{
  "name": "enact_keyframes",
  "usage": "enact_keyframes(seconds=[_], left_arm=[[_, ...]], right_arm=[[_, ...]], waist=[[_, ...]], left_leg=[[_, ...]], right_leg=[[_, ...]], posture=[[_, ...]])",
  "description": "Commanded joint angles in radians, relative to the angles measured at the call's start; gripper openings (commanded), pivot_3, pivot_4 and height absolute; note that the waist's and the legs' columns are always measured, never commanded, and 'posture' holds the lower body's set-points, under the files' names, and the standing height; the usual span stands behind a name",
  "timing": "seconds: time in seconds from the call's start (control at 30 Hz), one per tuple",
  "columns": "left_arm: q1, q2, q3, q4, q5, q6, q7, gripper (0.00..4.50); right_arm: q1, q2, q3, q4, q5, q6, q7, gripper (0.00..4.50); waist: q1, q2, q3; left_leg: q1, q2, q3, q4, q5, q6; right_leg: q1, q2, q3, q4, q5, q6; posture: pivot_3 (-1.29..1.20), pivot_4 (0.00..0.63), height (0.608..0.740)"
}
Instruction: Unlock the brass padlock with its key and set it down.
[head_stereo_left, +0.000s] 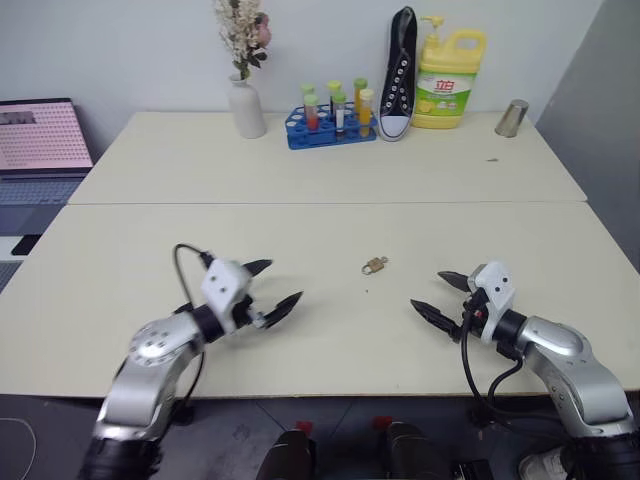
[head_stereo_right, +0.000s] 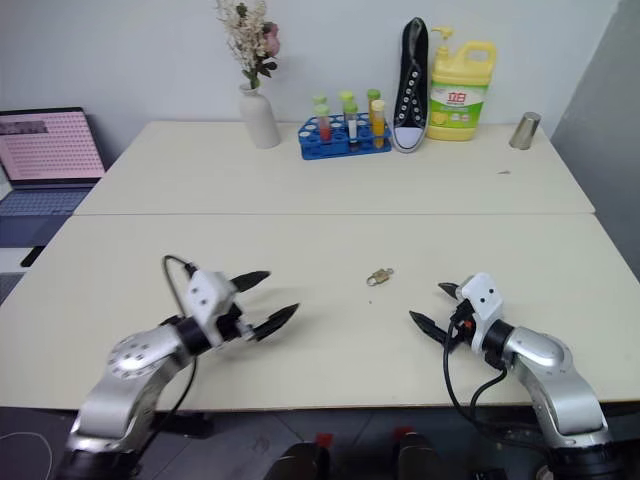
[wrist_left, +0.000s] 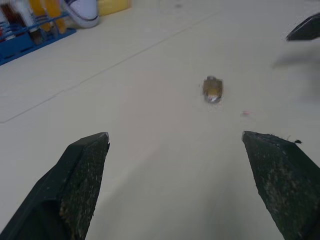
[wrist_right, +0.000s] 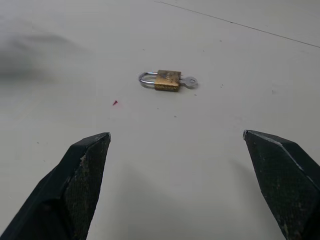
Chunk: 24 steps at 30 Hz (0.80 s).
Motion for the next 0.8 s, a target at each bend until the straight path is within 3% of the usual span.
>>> enact_keyframes(seconds=[0.03,0.3,0.57,0.8], left_arm=[[-0.118,-0.043,-0.075,0.074,0.045,0.03,0.009,4.5],[-0.403,-0.176,-0.218,0.459,0.166,0.023,-0.008,4.5],[-0.59,-0.3,-0.237,0.835,0.24,-0.075,0.007,4.5],[-0.634,-0.341,-0.239,0.937,0.271,-0.076,-0.017,4.5]], right_arm=[[0.022,-0.005,-0.035,-0.148,0.072,0.144,-0.061,4.45],[0.023,0.021,-0.084,-0.298,0.116,0.359,-0.23,4.45],[0.037,0.045,-0.101,-0.374,0.15,0.425,-0.296,4.45],[0.046,0.057,-0.097,-0.402,0.157,0.44,-0.315,4.45]], waist=[[0.0,0.0,0.0],[-0.007,-0.001,0.0],[-0.007,-0.004,0.002],[-0.007,-0.004,0.002]], left_leg=[[0.0,0.0,0.0,0.0,0.0,0.0],[0.0,-0.001,0.001,0.0,0.0,0.0],[-0.002,-0.001,0.001,0.001,0.0,0.0],[-0.002,-0.002,0.001,0.001,0.0,0.0]], right_leg=[[0.0,0.0,0.0,0.0,0.0,0.0],[0.0,0.001,-0.001,0.0,0.0,0.0],[-0.001,0.0,-0.002,0.0,0.0,0.001],[-0.001,0.0,-0.003,0.0,0.0,0.002]], posture=[[0.0,0.15,0.74],[0.0,0.15,0.74],[0.0,0.15,0.74],[0.0,0.15,0.74]])
